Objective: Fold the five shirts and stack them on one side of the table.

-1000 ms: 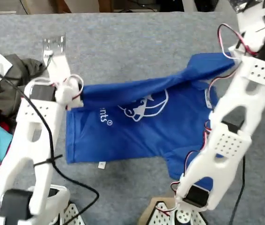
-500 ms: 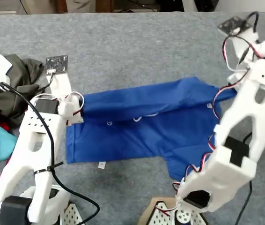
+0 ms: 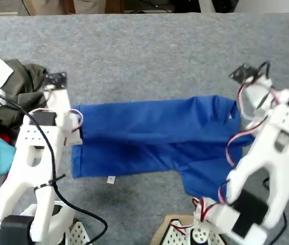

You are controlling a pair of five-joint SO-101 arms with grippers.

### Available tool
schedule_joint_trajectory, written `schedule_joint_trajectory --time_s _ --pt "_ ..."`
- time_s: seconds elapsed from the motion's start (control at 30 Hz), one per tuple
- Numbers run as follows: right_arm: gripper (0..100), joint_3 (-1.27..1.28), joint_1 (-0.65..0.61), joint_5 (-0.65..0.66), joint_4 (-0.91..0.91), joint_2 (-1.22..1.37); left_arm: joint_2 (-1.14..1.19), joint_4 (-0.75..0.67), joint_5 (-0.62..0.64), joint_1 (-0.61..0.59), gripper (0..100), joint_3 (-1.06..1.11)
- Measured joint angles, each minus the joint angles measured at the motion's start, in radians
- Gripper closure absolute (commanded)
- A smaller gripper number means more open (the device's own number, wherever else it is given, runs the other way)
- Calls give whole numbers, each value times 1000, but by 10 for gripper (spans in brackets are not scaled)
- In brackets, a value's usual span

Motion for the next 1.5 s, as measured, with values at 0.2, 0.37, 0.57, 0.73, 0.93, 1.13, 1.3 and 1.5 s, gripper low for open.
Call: schedule_joint_trajectory --time_s 0.2,0.37,0.57,0.73,0.93,1.13,1.3,1.5 --pt "994 199 69 29 -69 -106 -2 3 -8 52 981 95" --pt "994 287 138 106 -69 -160 -103 3 -87 20 981 169" --pt "994 365 173 144 -72 -219 -261 3 -124 -5 981 262" --pt "994 377 187 163 -75 -233 -290 3 -124 -5 981 305" --pt "994 404 207 199 -78 -236 -293 3 -124 -5 976 338" --pt "795 419 207 209 -78 -236 -293 3 -124 -5 932 341" --pt "682 419 207 250 -78 -236 -293 92 -124 -6 744 339" --pt "819 385 207 247 -71 -236 -293 279 -126 -17 718 201"
